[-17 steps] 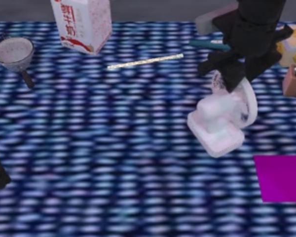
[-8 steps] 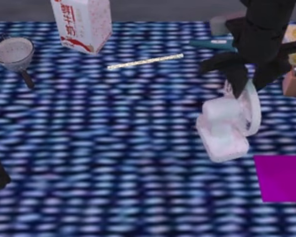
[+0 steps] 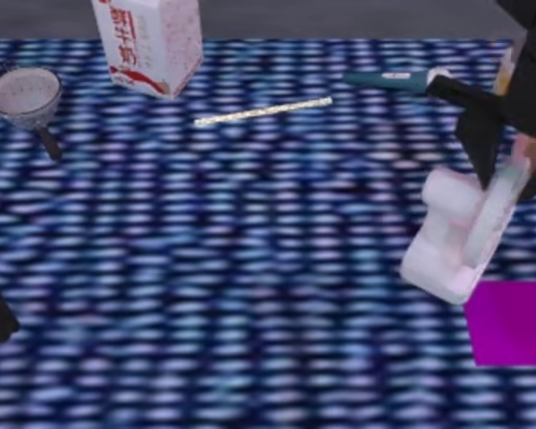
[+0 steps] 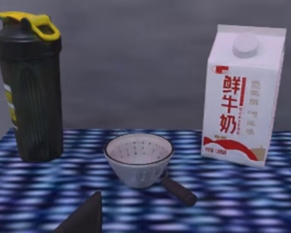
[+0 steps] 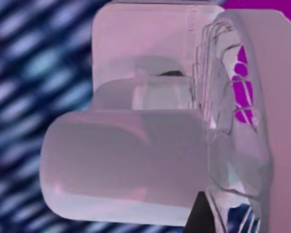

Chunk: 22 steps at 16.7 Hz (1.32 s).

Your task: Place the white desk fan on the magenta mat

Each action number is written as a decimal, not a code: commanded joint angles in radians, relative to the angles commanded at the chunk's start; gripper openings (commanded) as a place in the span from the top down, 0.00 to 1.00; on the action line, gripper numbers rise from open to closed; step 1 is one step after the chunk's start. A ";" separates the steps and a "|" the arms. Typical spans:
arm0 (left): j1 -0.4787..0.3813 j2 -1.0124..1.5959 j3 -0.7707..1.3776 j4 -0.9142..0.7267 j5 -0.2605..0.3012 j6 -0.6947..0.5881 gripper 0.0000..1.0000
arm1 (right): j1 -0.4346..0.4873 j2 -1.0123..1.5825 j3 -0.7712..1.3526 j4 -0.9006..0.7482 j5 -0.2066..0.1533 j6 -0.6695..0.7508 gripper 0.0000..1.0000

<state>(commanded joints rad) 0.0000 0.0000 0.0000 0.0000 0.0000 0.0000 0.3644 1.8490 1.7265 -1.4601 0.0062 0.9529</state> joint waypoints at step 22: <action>0.000 0.000 0.000 0.000 0.000 0.000 0.00 | -0.095 -0.312 -0.484 0.200 0.001 0.870 1.00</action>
<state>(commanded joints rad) 0.0000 0.0000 0.0000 0.0000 0.0000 0.0000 0.2698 1.5368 1.2426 -1.2600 0.0072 1.8230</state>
